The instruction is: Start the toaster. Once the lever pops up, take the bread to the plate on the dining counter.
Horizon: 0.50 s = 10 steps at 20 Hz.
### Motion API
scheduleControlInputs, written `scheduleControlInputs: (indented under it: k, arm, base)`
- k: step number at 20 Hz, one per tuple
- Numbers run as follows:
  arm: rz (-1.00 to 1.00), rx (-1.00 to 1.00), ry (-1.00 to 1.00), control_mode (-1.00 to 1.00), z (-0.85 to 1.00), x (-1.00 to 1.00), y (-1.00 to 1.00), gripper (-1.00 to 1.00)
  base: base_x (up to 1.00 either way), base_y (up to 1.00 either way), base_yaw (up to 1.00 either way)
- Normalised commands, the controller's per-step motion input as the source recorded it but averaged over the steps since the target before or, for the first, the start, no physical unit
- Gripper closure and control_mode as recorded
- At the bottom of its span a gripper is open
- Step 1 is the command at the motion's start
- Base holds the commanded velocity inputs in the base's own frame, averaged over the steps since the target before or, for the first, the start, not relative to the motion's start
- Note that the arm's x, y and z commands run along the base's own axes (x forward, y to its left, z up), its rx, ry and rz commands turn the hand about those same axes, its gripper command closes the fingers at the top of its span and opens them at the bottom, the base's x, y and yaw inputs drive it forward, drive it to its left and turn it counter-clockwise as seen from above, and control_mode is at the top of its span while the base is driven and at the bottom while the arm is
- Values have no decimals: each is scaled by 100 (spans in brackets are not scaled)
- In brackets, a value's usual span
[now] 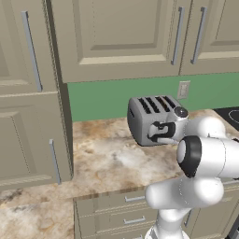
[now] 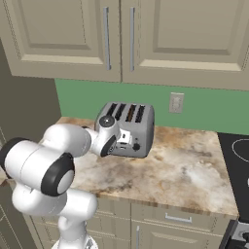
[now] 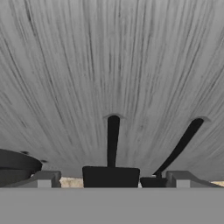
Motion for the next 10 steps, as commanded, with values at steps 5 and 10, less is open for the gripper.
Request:
scheduleControlInputs:
  k: [5,10]
  arm:
    - [0,0,0,-100,-15,0,0,-100]
    - [0,0,0,-100,-12,0,0,-100]
  base:
    - [0,0,0]
    - [0,0,0]
